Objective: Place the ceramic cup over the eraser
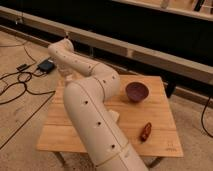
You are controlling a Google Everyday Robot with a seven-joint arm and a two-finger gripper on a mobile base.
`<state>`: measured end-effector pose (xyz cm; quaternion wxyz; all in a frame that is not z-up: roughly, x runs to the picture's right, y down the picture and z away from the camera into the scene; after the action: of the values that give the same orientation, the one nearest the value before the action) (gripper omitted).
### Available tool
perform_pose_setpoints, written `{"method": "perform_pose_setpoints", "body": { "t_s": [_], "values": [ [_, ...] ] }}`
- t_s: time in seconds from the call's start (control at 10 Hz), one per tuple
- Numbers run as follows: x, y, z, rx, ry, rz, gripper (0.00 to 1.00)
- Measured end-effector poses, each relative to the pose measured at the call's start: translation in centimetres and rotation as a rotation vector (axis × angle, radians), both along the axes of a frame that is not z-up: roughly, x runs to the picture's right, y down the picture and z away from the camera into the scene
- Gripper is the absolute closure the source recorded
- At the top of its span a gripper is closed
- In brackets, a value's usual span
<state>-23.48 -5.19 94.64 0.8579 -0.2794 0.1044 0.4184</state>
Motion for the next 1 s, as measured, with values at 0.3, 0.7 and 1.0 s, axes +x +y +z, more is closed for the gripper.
{"method": "perform_pose_setpoints", "body": {
  "t_s": [0.3,0.7,1.0],
  "values": [
    [0.1,0.1,0.1,-0.002,0.022,-0.011,0.46],
    [0.1,0.4,-0.2,-0.018,0.033,-0.005,0.86],
    [0.5,0.0,-1.2,-0.023,0.04,0.018,1.0]
  ]
}}
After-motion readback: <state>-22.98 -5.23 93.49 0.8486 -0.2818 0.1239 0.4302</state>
